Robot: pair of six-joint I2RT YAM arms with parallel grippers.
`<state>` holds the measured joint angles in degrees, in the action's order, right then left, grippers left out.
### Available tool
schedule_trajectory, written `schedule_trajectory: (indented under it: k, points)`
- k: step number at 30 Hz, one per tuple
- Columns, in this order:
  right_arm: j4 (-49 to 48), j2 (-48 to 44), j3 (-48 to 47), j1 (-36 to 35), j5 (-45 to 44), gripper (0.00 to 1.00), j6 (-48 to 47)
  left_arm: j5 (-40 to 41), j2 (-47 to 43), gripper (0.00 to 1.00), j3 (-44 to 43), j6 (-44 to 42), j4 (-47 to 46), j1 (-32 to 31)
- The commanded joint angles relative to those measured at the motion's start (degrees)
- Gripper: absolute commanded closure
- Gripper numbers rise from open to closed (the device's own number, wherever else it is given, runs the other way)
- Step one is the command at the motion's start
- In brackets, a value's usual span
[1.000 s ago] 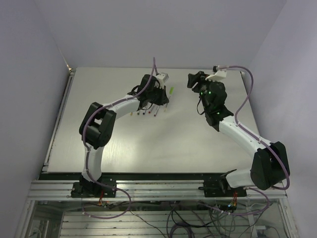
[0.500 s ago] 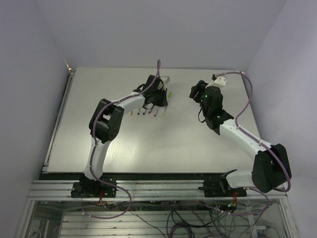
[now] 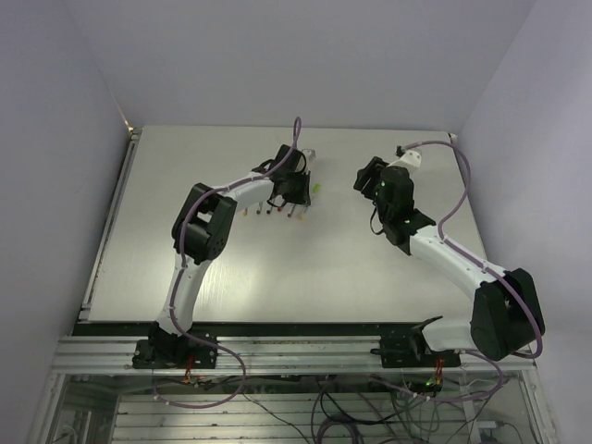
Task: Insert the pens into the pen caps
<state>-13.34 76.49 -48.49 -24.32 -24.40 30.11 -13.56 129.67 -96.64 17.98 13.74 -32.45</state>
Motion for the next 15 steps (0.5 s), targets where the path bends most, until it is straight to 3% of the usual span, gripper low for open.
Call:
schedule_trajectory:
  k: [1, 6, 15]
  points:
    - [0.3, -1.6, 1.2, 0.1, -0.4, 0.46, 1.2, 1.1, 1.9, 0.80, -1.4, 1.2, 0.5, 0.2]
    - [-0.2, -1.9, 2.4, 0.2, -0.4, 0.46, 1.3, 1.1, 2.6, 0.72, -1.8, 2.0, 0.1, 0.2]
    - [-1.6, -1.7, 3.0, 0.2, -1.5, 0.46, 0.7, 2.8, -0.9, 0.67, -5.0, 0.5, 0.4, 0.3]
